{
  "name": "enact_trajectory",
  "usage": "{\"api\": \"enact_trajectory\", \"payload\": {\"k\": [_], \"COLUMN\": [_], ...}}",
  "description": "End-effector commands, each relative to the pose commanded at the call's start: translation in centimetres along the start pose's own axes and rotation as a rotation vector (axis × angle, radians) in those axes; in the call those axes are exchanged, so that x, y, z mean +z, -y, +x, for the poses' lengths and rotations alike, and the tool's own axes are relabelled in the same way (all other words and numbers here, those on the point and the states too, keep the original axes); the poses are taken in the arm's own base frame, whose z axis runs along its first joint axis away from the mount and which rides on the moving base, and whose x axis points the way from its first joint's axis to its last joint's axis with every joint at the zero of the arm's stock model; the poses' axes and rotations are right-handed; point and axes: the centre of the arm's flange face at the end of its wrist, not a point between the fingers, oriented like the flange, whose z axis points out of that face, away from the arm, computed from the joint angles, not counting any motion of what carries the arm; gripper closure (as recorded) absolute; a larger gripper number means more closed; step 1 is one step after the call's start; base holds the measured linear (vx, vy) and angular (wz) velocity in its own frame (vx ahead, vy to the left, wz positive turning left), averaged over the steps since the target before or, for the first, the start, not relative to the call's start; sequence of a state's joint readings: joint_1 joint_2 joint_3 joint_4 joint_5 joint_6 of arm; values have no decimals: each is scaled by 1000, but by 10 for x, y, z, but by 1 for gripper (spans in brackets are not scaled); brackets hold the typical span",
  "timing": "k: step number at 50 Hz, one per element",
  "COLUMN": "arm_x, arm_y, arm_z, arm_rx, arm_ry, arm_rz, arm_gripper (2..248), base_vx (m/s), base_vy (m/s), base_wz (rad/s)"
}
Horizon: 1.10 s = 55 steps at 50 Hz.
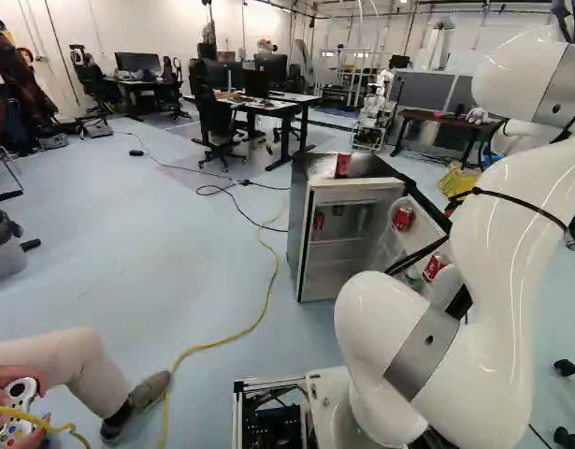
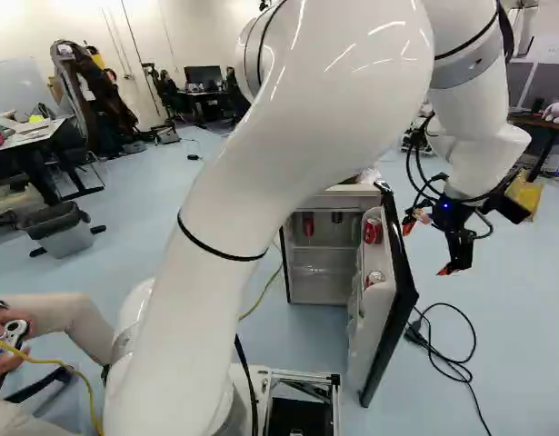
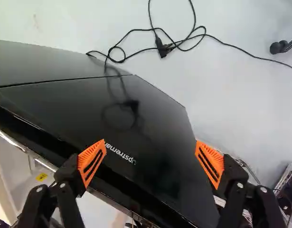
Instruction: Grab a drink from the fridge
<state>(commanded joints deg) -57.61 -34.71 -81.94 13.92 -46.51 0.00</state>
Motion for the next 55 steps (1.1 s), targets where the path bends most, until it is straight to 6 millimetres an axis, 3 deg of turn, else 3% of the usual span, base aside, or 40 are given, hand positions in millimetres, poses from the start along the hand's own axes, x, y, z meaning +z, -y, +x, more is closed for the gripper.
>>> {"api": "enact_trajectory", "payload": {"k": [55], "arm_x": [6], "arm_y": [23], "arm_z": [-66], "arm_rx": [-47], "arm_ry": [74], "arm_rz": [-13], "arm_gripper": [3], "base_vx": [0], "base_vy": [0], "base_wz": [0]}}
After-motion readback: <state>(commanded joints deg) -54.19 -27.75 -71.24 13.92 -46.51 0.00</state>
